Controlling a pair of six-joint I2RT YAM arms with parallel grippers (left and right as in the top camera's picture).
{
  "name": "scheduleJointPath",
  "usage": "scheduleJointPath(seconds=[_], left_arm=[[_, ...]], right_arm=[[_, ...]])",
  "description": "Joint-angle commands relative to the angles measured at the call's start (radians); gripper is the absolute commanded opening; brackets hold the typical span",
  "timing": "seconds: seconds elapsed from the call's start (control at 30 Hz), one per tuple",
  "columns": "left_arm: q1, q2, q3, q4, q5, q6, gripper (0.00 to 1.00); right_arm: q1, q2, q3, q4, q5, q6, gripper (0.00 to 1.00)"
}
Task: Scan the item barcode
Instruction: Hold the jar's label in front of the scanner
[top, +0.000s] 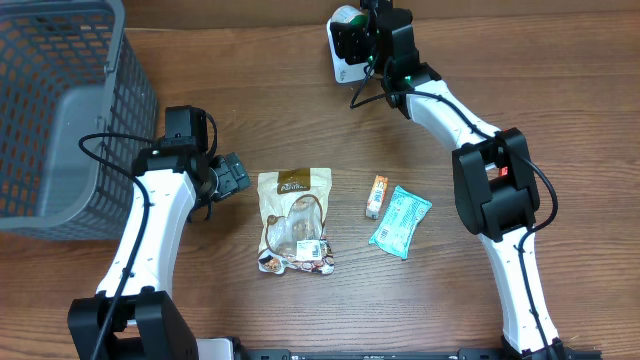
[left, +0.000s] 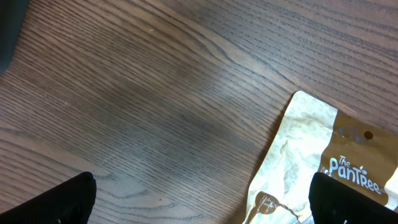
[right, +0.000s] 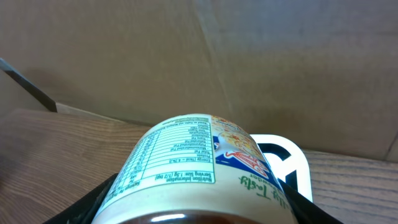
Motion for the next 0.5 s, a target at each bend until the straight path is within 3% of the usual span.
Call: scheduleJointPath(seconds=[0.0,0.47], left_arm=[[0.002,-0.002,0.014,0.001,-0.010,0.011,1.00],[0.002,-0.002,0.014,0.000,-0.010,0.011,1.00]], right_arm=[[0.004,-0.014,0.019,0.038,-0.003,-0.001,0.04],[-0.004,-0.095,0.019,0.092,-0.105,-0.008,0.04]])
